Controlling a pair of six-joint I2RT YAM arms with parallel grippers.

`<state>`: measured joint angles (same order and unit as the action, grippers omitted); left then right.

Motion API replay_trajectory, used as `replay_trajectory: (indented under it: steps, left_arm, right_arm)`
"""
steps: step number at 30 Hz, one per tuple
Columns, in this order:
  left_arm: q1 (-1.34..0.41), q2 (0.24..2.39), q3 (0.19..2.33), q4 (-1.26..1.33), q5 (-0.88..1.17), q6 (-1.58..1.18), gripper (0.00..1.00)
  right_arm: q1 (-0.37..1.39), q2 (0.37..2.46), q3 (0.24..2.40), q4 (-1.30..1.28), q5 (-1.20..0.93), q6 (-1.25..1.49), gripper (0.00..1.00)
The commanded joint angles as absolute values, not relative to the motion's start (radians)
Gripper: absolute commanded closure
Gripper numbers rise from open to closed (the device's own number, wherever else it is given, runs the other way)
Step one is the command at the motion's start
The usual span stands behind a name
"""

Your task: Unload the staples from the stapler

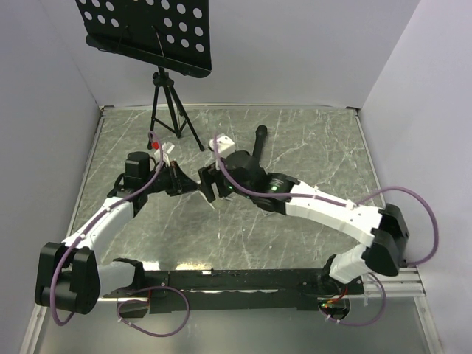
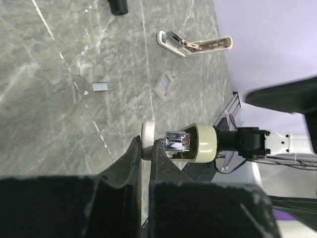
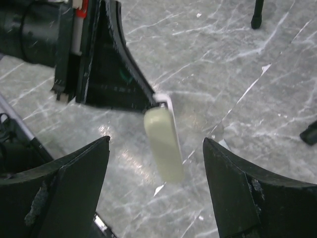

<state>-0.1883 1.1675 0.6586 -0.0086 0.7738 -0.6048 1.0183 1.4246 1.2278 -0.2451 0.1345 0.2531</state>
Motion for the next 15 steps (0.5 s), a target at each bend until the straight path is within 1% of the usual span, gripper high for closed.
replay_trajectory:
  steps: [1,6,8,11,14,15]
  left_arm:
    - [-0.193,1.141,0.693,0.040,0.847,-0.601,0.99]
    - [-0.193,1.144,0.686,0.077,0.893,-0.620,0.99]
    - [-0.193,1.143,0.684,0.081,0.897,-0.620,0.99]
    - [-0.193,1.138,0.683,0.084,0.897,-0.621,0.99]
    - [-0.193,1.141,0.681,0.081,0.896,-0.626,0.99]
    - [-0.193,1.143,0.683,0.078,0.890,-0.629,0.99]
  right_arm:
    - [1.014,1.514,1.319,-0.278,0.170,0.212,0.17]
    - [1.014,1.586,1.370,-0.279,0.195,0.202,0.19]
    - [1.014,1.601,1.387,-0.281,0.199,0.195,0.21]
    - [1.012,1.628,1.405,-0.278,0.189,0.184,0.28]
    - [1.015,1.643,1.416,-0.270,0.189,0.181,0.39]
    - [1.015,1.646,1.417,-0.271,0.189,0.179,0.49]
